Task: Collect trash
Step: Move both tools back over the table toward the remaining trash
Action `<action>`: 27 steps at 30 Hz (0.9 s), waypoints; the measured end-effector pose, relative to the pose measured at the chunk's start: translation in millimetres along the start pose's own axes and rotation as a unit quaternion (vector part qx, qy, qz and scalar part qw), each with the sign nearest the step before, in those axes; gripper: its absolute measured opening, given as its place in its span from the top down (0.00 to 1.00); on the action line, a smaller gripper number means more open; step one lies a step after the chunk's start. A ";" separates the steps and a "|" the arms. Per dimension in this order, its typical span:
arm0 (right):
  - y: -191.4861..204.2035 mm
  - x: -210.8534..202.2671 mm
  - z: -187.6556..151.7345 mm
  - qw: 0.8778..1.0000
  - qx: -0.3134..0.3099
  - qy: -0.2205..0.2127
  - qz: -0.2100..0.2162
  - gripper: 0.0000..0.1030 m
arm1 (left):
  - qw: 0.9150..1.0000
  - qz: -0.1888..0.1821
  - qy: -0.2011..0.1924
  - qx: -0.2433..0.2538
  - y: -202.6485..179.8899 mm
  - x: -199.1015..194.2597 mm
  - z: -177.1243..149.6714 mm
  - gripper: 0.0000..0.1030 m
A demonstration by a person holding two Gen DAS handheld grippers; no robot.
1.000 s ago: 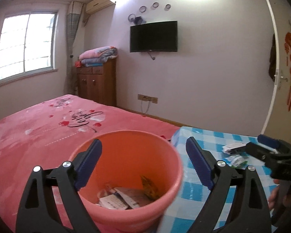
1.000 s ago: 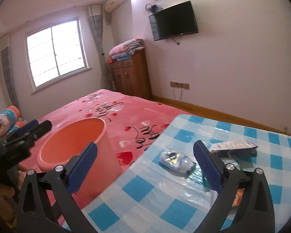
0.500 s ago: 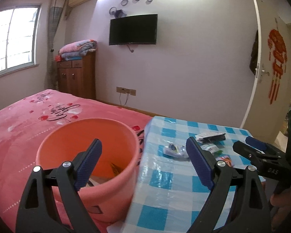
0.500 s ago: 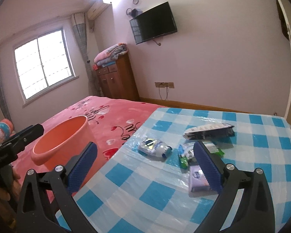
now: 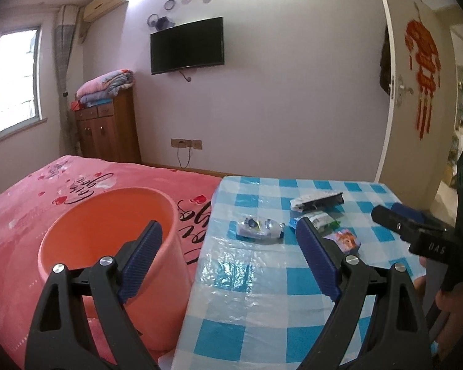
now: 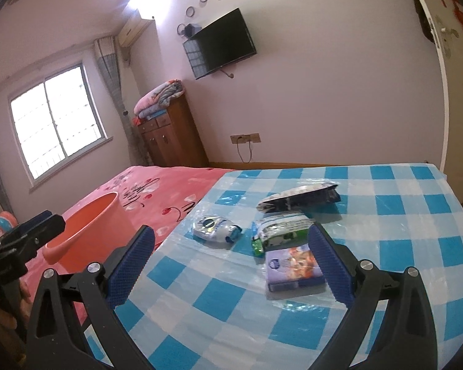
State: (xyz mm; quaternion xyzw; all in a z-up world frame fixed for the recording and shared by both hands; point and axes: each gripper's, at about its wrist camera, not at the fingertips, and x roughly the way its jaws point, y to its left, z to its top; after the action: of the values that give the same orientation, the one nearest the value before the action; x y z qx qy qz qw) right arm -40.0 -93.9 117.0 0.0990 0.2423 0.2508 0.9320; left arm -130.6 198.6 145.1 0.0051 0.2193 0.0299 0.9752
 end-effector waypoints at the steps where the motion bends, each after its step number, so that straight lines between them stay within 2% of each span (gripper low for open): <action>1: -4.2 -0.8 -1.0 1.000 0.003 -0.002 0.000 0.05 | 1.000 -0.002 0.003 0.003 -3.1 1.5 -0.2 0.14; 9: -31.6 -4.6 -5.2 1.000 0.024 -0.007 -0.010 0.05 | 0.999 -0.014 0.023 0.023 -30.0 16.4 -3.4 0.14; 16: -54.9 -5.8 -10.1 0.999 0.037 -0.008 -0.027 0.05 | 0.998 -0.031 0.047 0.018 -46.0 32.9 -7.6 0.14; 27: -86.6 2.7 -19.6 0.997 0.058 0.017 -0.039 0.05 | 0.995 -0.040 0.077 0.049 -71.7 57.6 -11.8 0.14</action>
State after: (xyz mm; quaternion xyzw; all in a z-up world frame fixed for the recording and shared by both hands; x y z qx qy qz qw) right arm -11.5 -165.2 72.5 0.1394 0.2761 0.2013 0.9294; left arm -79.7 130.5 108.2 0.0421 0.2947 -0.0193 0.9545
